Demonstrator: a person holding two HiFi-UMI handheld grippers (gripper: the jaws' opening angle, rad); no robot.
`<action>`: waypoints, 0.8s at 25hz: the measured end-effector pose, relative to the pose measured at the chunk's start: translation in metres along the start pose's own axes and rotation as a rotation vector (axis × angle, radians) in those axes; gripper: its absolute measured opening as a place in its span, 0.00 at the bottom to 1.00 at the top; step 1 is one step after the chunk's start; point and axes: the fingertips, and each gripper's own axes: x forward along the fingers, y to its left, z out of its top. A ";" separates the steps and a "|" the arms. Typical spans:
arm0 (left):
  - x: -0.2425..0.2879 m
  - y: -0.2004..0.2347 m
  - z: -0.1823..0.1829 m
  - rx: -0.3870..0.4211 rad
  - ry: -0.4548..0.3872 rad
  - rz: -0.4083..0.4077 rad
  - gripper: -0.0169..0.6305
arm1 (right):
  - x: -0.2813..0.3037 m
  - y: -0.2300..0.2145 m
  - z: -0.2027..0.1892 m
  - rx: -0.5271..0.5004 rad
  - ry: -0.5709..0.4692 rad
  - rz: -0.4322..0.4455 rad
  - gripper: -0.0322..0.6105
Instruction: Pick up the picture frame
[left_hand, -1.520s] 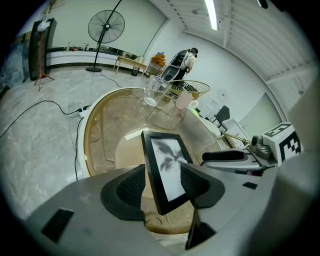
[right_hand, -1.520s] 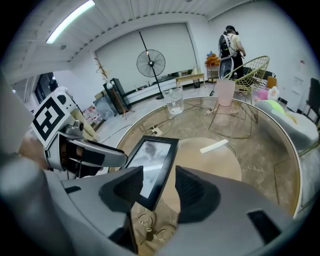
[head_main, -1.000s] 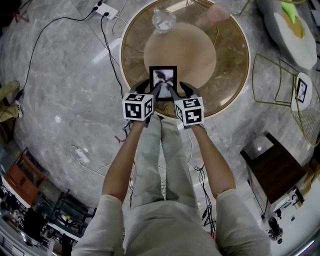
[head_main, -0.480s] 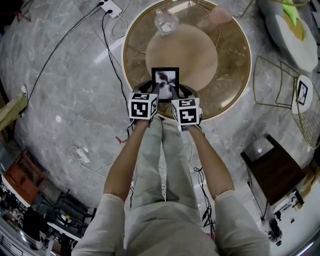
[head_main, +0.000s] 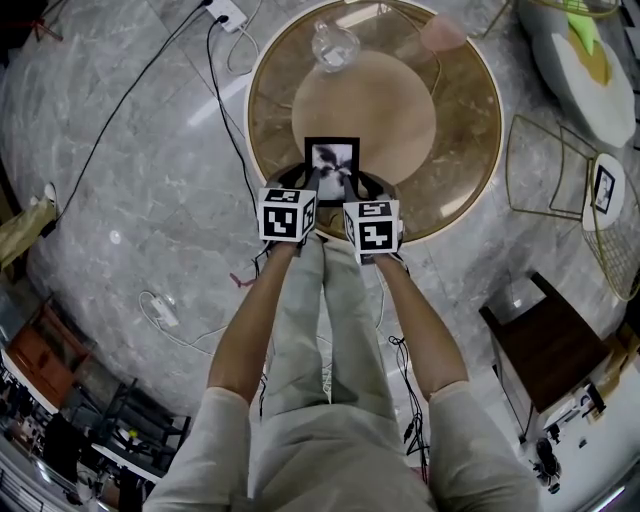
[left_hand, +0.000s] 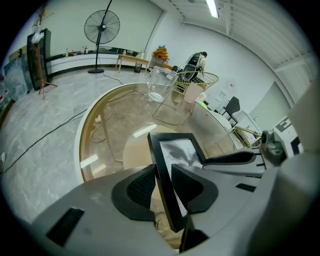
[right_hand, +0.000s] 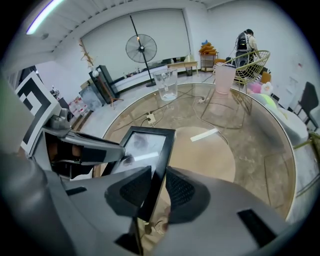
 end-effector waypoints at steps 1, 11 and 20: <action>0.000 0.000 0.000 -0.004 -0.001 0.010 0.18 | 0.000 0.000 0.000 0.001 0.000 -0.009 0.19; -0.006 -0.001 -0.001 -0.027 -0.017 0.067 0.15 | -0.005 0.002 -0.003 0.042 -0.003 -0.047 0.17; -0.023 -0.009 0.000 -0.046 -0.039 0.097 0.14 | -0.023 0.005 -0.001 0.047 -0.015 -0.069 0.16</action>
